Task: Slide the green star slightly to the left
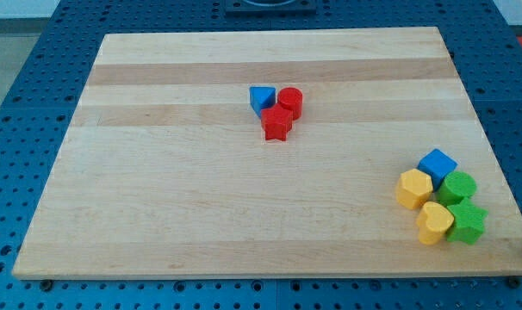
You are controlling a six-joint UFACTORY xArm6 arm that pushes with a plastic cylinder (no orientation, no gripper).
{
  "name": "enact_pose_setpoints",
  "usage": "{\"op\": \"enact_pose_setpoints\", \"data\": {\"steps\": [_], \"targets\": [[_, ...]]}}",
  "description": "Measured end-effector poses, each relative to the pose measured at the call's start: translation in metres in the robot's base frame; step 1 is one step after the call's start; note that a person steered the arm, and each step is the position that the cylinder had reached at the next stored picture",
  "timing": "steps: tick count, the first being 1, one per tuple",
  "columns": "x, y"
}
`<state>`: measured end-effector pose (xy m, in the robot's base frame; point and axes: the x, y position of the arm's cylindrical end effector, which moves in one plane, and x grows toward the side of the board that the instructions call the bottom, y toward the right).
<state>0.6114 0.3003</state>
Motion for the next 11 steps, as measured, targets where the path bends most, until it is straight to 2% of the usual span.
{"op": "enact_pose_setpoints", "data": {"steps": [4, 7, 9, 11], "targets": [[-0.015, -0.048], [-0.014, -0.071], [0.007, -0.093], [-0.004, -0.104]]}}
